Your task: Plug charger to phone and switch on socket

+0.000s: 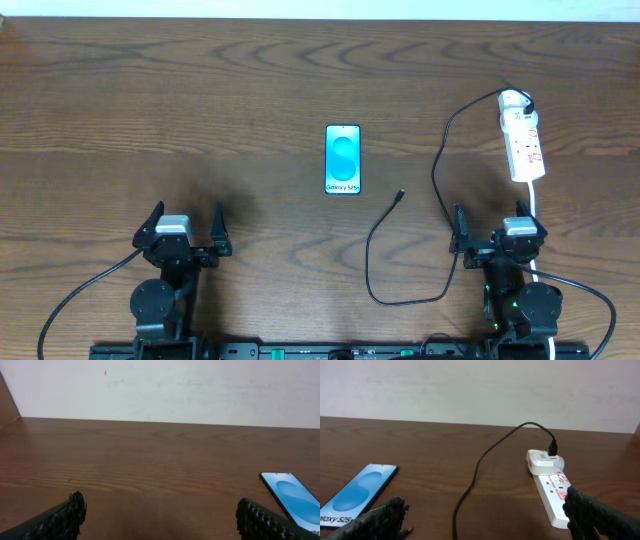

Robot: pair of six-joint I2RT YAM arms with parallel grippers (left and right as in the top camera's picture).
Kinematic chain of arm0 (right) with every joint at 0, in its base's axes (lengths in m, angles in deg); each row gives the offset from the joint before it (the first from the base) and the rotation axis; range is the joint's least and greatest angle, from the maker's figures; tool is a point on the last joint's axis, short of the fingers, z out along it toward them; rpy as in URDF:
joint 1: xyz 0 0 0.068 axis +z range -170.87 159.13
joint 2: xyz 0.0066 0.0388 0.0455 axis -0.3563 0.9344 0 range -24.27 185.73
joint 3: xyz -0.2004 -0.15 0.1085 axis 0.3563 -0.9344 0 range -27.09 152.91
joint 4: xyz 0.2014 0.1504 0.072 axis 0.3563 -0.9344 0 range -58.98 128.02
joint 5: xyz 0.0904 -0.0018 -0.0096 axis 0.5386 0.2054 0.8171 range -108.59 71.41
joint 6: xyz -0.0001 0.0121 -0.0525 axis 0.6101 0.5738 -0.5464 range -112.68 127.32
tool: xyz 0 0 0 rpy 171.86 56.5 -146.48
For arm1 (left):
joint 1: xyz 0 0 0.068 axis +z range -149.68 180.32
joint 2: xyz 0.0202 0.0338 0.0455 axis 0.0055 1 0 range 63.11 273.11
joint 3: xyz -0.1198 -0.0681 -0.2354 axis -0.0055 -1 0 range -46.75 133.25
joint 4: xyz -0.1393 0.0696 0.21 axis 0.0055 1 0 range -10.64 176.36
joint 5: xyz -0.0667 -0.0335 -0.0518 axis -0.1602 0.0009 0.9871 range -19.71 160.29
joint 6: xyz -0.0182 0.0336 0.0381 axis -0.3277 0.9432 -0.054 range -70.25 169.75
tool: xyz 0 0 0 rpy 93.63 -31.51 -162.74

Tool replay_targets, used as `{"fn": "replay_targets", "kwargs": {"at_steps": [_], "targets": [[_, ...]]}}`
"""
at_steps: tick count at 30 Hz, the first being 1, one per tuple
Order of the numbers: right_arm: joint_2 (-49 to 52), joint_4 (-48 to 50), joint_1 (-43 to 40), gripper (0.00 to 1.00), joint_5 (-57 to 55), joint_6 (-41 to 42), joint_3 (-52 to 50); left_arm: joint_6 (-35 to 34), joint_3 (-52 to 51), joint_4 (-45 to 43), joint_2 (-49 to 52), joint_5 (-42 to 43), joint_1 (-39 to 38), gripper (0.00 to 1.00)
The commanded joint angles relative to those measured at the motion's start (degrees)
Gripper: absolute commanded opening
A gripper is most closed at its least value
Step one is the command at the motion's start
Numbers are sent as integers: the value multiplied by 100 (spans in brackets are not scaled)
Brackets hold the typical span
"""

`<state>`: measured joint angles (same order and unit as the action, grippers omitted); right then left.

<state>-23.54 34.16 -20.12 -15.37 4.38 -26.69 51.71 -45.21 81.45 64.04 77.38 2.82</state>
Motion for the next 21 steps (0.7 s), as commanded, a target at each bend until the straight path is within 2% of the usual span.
{"fn": "replay_targets", "kwargs": {"at_steps": [1, 21], "targets": [[2, -24, -33, 99, -4, 74, -9, 81, -131, 149, 11, -48, -22, 98], [2, -24, -33, 99, -4, 74, -9, -74, -129, -11, 11, -15, -22, 98]]}}
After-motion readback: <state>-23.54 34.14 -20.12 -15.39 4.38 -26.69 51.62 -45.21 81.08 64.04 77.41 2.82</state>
